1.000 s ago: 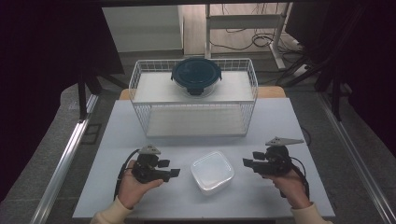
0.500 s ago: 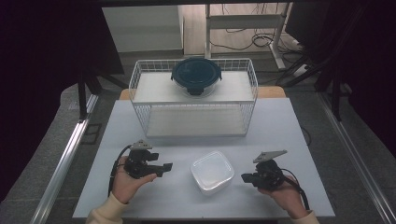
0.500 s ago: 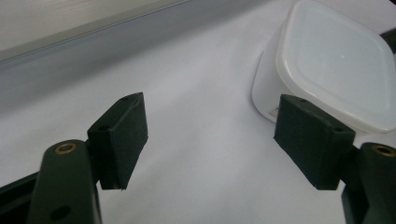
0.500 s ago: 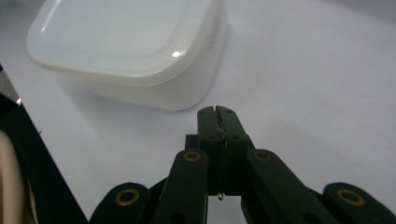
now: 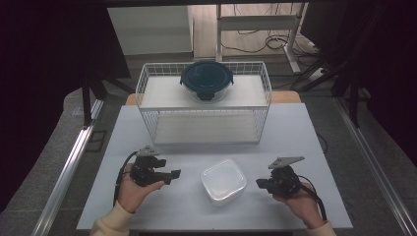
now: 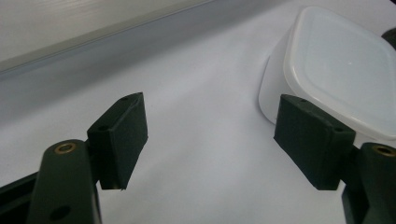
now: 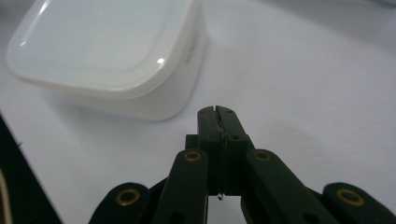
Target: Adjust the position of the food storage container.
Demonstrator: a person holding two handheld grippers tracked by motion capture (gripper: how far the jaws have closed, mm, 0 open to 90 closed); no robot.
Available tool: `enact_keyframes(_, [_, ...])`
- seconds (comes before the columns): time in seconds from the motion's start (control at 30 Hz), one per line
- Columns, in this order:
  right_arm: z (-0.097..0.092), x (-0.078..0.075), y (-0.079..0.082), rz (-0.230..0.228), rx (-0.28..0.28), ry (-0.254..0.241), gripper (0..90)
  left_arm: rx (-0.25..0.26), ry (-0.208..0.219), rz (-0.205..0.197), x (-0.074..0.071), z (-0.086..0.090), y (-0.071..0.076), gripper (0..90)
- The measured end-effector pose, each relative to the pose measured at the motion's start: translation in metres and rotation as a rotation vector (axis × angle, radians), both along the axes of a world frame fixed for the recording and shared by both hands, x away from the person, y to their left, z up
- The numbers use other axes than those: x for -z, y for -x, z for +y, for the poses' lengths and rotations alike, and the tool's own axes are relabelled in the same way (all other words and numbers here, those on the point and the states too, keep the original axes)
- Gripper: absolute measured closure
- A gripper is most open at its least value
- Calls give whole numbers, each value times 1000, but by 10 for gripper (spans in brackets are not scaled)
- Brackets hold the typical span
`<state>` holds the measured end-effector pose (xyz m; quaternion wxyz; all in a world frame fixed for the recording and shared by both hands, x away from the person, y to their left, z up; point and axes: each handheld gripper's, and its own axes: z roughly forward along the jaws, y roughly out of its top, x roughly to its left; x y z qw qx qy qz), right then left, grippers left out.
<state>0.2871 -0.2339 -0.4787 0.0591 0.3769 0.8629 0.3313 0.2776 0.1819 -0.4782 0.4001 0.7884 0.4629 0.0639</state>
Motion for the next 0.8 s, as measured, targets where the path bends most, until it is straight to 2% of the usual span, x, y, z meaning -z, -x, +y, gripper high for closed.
enact_keyframes(0.1, [0,1,-6,-4,10,-2,894,5,-5,4,1,-1,-1,253])
enact_keyframes(0.23, [8,4,-13,-3,-12,9,894,9,-12,10,3,-3,-1,253])
enact_keyframes(0.5, [19,5,-5,-7,-85,27,894,14,-12,7,3,-3,0,254])
enact_keyframes(0.6, [24,6,-6,-11,-91,30,895,16,-12,7,3,-3,0,254])
enact_keyframes(0.7, [31,9,-4,6,-98,42,895,19,-7,6,2,-3,1,255])
enact_keyframes(0.73, [33,10,-3,10,-96,61,895,17,-5,5,2,-3,1,255])
enact_keyframes(0.8, [33,10,1,24,-90,60,895,14,-6,2,1,-2,2,256])
